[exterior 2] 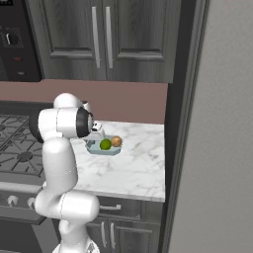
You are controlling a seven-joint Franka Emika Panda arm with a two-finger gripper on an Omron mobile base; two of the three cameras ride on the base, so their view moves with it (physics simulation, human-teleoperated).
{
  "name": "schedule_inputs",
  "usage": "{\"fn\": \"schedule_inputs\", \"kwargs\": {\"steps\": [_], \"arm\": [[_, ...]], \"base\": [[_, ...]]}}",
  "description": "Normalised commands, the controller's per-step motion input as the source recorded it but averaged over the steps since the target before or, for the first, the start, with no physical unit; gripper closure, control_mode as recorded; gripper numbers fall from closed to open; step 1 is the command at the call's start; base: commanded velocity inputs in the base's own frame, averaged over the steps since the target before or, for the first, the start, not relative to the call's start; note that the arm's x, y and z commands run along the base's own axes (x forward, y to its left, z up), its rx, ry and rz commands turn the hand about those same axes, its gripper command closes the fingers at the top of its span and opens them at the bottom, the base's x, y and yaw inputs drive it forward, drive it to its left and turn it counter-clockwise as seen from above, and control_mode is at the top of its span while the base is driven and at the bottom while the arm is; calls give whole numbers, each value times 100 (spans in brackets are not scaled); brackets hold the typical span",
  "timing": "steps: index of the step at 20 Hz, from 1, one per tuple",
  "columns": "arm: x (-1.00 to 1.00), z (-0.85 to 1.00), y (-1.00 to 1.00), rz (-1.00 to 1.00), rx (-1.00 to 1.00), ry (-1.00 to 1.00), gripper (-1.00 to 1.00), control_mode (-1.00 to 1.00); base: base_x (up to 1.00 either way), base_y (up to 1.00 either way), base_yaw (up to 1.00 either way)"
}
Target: Take the lime and onion out of the freezer and place them in the tupperware container on the counter. Then put the tupperware containing the vegetables back in the freezer.
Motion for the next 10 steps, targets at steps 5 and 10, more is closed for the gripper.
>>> {"fn": "schedule_inputs", "kwargs": {"steps": [5, 10], "arm": [[0, 0, 0, 0, 0, 0, 100, -100], [-2, -1, 0, 0, -1, 0, 100, -100]], "base": [[0, 0, 0], [0, 0, 0]]}}
